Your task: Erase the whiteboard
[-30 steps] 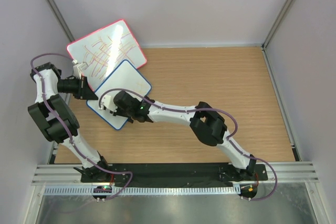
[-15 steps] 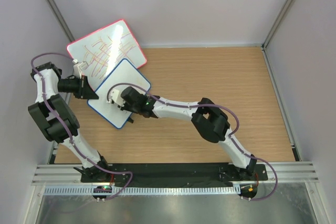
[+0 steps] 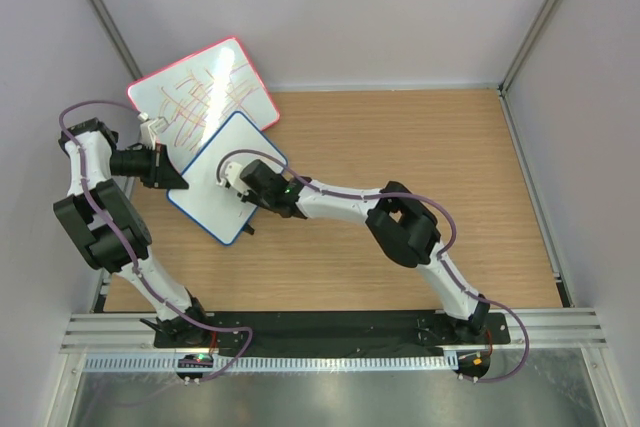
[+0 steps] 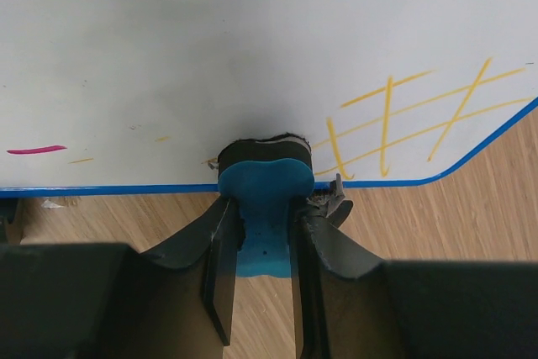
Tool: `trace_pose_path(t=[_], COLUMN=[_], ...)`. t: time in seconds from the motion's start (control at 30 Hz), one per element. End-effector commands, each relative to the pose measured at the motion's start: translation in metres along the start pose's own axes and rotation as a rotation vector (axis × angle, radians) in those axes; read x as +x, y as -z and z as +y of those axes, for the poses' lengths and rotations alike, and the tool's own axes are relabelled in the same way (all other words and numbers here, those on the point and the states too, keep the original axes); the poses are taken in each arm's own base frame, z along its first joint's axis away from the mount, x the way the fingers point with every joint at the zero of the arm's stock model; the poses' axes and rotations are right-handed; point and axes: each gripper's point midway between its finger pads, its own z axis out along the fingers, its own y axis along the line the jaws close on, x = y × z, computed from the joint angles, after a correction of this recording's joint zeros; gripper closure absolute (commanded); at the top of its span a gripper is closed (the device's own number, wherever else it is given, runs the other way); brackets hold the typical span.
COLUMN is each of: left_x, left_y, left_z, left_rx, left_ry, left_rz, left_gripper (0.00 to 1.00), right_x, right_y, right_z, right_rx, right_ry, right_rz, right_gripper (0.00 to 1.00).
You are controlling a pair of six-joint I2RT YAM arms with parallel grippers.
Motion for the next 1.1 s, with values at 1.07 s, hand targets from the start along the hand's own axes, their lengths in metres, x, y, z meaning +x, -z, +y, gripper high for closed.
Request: trace_pose_path(t=[1.07], left_x=[-0.003], left_y=[0.006], left_z=[-0.001], left_rx=[-0.020], left_ry=[-0.115], left_rz=[0.034], left_gripper=[0.99], right_x=[-0.022], right_y=[0.006], right_z=[-0.013], right_rx=[0.073], right_ry=[0.098], right_rz=[0.030], right_gripper=[0.99])
